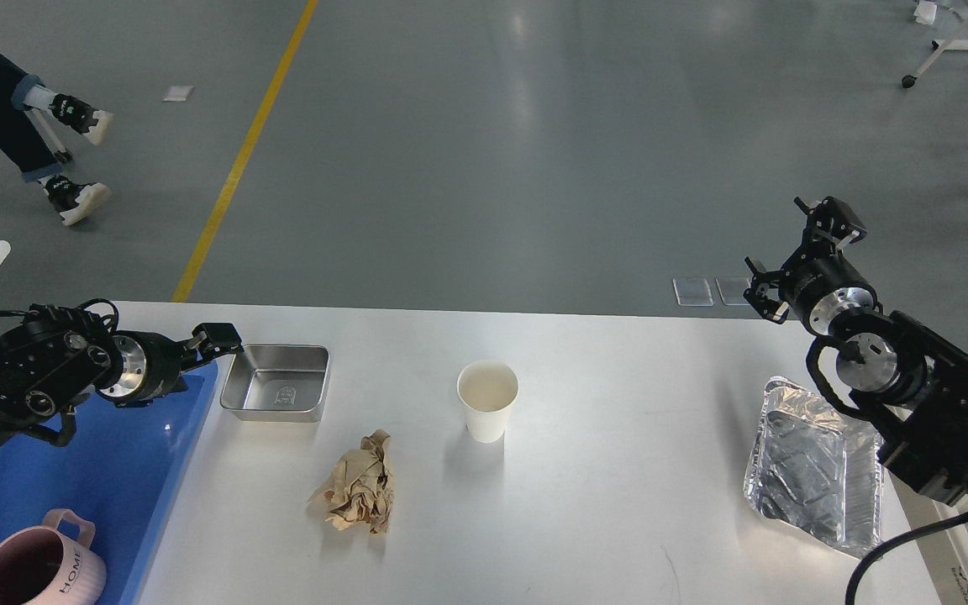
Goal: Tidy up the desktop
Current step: 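Reach the left gripper to the steel tray and grip its rim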
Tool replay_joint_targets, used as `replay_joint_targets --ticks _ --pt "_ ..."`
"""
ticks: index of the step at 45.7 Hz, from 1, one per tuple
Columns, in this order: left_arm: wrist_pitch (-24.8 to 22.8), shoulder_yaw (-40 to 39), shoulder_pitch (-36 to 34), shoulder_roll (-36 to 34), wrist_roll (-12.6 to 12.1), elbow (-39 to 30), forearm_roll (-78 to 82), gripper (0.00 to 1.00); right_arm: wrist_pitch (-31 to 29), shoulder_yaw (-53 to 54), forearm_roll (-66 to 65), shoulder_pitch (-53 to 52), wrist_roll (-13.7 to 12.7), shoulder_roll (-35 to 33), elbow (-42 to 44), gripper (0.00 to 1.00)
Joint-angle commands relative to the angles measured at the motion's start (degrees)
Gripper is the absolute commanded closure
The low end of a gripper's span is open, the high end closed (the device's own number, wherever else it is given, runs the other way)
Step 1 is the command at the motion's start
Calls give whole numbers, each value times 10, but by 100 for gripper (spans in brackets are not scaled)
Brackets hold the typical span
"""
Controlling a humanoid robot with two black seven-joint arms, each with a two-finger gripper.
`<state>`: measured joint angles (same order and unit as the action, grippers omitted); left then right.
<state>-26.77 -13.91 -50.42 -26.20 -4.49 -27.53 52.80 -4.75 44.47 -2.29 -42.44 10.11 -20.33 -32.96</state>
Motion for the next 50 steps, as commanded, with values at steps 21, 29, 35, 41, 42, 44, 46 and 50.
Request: replay_joint_targets --ticks 21,29,35,41,42,44,46,50 --pt "48 19 12 62 -1 43 2 7 -2 0 0 10 0 -3 0 0" --pt "49 34 11 69 -1 44 0 16 -2 0 0 11 0 -4 0 0" --pt "49 35 12 70 -2 44 1 24 -2 0 0 14 0 -4 0 0" --pt "49 54 11 73 -3 44 -1 30 -2 0 0 15 0 -3 0 0" --pt "49 55 11 74 -3 44 -2 31 -2 0 0 15 0 -4 0 0" --pt "48 56 11 73 -3 44 0 35 -2 0 0 15 0 -4 0 0" --pt "48 56 12 74 -4 44 0 37 -2 0 0 15 0 -4 0 0" --pt "48 57 12 77 -5 44 1 38 -2 1 0 15 0 -4 0 0"
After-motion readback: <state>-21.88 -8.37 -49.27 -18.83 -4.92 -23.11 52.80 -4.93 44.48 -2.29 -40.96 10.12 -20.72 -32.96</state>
